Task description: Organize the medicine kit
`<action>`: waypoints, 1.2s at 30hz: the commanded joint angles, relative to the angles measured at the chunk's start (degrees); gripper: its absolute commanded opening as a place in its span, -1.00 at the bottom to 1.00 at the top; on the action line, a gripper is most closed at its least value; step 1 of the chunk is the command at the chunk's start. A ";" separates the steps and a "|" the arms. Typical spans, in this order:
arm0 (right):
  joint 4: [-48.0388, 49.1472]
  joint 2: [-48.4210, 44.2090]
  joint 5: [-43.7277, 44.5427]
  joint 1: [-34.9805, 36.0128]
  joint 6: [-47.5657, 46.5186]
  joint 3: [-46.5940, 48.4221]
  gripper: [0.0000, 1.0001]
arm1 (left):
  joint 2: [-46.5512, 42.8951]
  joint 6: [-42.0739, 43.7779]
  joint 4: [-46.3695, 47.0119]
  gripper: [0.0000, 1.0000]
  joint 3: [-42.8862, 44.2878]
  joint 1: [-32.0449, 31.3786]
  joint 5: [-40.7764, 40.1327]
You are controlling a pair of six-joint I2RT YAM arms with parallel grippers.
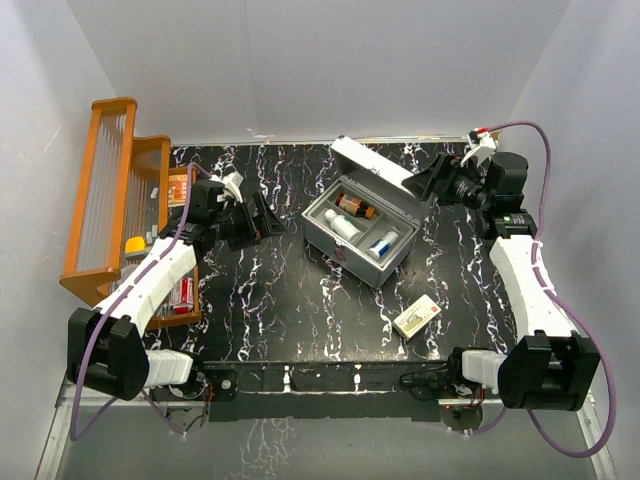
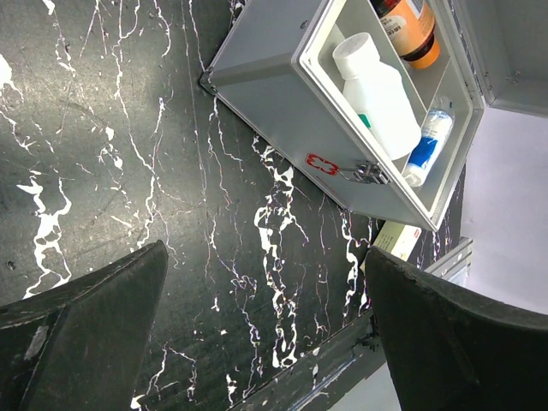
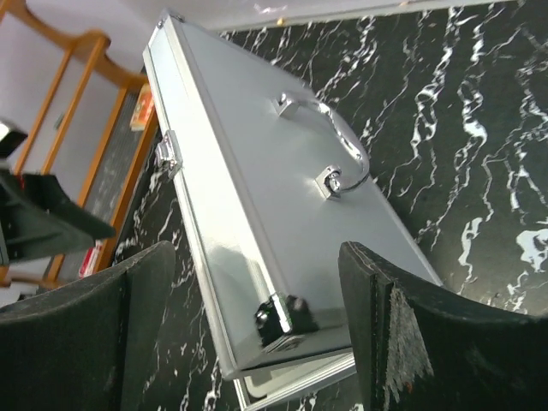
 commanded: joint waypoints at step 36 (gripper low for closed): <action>-6.62 9.45 7.80 9.05 3.28 -6.69 0.31 | -1.55 -20.55 33.84 0.89 -16.28 -0.36 10.41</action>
